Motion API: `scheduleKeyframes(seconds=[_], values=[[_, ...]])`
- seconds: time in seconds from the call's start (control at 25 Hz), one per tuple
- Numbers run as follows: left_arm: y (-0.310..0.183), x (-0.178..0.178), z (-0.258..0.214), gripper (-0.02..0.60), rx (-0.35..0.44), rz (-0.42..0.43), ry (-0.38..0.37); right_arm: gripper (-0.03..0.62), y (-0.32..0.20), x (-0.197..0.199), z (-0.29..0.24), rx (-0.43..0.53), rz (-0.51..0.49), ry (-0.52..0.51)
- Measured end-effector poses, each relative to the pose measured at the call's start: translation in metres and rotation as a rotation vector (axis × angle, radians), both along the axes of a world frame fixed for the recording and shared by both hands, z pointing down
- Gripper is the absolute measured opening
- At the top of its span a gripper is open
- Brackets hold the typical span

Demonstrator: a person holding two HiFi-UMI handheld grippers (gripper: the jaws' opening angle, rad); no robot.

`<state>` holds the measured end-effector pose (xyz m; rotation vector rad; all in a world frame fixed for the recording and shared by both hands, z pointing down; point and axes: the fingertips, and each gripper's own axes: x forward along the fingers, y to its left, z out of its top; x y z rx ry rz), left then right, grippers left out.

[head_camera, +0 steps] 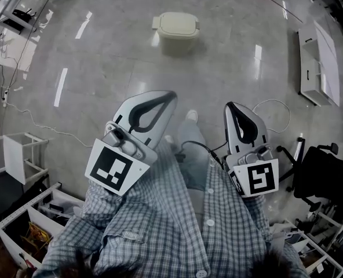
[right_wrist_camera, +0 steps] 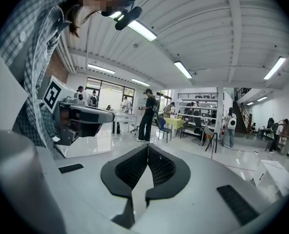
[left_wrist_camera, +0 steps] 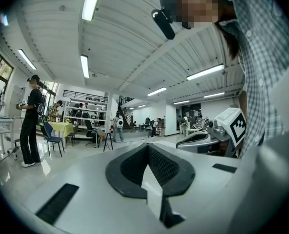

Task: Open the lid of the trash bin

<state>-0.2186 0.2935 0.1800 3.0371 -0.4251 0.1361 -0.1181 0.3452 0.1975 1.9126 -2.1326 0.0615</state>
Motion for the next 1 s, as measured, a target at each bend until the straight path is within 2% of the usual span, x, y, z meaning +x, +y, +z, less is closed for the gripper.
scheduleKeyframes(seconds=[0.36, 0.76, 1.0], values=[[-0.017, 0.015, 0.006, 0.005, -0.013, -0.034, -0.028, 0.018, -0.022, 0.011, 0.005, -0.015, -0.051, 0.006], [-0.047, 0.054, 0.012, 0.005, -0.050, -0.056, -0.047, 0.018, -0.053, 0.057, 0.015, -0.049, -0.052, 0.009], [-0.066, 0.082, 0.012, 0.005, -0.054, -0.078, -0.060, 0.018, -0.076, 0.083, 0.016, -0.060, -0.087, -0.002]])
